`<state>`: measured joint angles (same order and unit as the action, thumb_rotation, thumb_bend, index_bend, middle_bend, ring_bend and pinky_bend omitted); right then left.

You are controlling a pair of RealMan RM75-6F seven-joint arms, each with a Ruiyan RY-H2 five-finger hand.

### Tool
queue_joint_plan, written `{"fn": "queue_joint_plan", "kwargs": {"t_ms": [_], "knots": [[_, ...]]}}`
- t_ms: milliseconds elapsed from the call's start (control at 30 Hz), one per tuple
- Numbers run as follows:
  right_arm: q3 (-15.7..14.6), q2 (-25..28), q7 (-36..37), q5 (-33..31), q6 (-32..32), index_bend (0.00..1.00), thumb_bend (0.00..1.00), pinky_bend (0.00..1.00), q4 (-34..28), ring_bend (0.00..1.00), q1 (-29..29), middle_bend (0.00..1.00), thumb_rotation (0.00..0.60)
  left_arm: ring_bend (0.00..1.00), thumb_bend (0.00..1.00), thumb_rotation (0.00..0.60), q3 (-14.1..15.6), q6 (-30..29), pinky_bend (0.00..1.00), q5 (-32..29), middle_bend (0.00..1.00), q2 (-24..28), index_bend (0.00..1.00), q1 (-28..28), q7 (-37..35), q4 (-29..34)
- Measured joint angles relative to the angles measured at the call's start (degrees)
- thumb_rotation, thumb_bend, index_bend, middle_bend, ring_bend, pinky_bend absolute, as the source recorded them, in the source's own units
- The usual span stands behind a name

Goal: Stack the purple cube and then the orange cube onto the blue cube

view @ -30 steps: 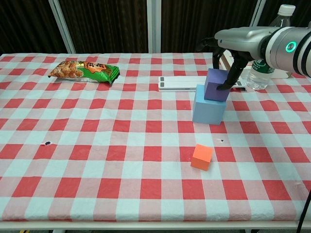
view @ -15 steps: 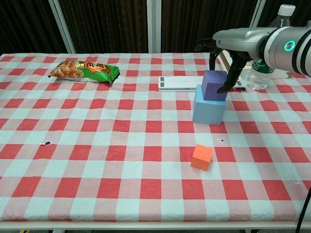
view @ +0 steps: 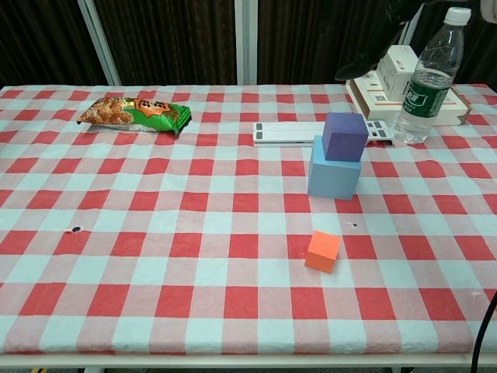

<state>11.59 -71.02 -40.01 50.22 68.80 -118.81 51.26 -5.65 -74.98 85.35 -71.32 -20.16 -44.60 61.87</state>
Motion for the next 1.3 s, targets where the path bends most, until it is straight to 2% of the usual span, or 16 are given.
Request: {"fn": "queue_joint_plan", "kwargs": {"t_ms": [133,333,433,667,867,1100,1300], "knots": [[-4.7,1.5,-0.3,5.6,-1.5,0.20,0.10,0.10,-3.9,0.13,-1.4,0.34,0.600,0.16,0.06,0.600,0.0,-0.3,0.29,-0.1,0.22,-0.3,0.24,0.1,1.3,0.0],[-10.7,0.4,-2.4,4.9,-6.6,0.20,0.10,0.11,-3.9,0.13,-2.1,0.35,0.600,0.16,0.08,0.600,-0.2,-0.1,0.29,-1.0,0.22,-0.4,0.24,0.6,1.5,-0.3],[-12.0,-0.8,-2.9,4.6,-7.5,0.20,0.11,0.11,-2.5,0.14,-2.3,0.36,0.600,0.16,0.08,0.600,-0.3,0.0,0.29,-1.1,0.22,-0.6,0.24,0.6,1.4,-0.7],[-13.5,-3.0,-2.7,4.6,-10.3,0.20,0.12,0.11,1.9,0.14,-2.3,0.37,0.600,0.16,0.08,0.600,-0.3,0.2,0.29,-1.2,0.22,-1.2,0.24,0.7,1.2,-1.7],[-13.8,-3.3,-0.9,7.1,-16.2,0.20,0.12,0.11,6.0,0.14,-0.6,0.37,0.600,0.16,0.08,0.600,-0.4,0.3,0.29,-1.5,0.22,-1.5,0.24,0.8,1.0,-2.6],[-13.6,-1.6,4.5,15.1,-24.2,0.19,0.12,0.11,9.9,0.14,2.1,0.36,0.600,0.16,0.08,0.600,-0.5,0.8,0.29,-1.8,0.22,-2.1,0.24,0.8,0.7,-3.7],[-13.6,-0.6,10.4,20.5,-28.2,0.19,0.12,0.11,13.6,0.13,3.3,0.36,0.600,0.16,0.08,0.600,-0.5,1.2,0.29,-1.9,0.22,-2.8,0.24,0.7,0.8,-4.6]]}}
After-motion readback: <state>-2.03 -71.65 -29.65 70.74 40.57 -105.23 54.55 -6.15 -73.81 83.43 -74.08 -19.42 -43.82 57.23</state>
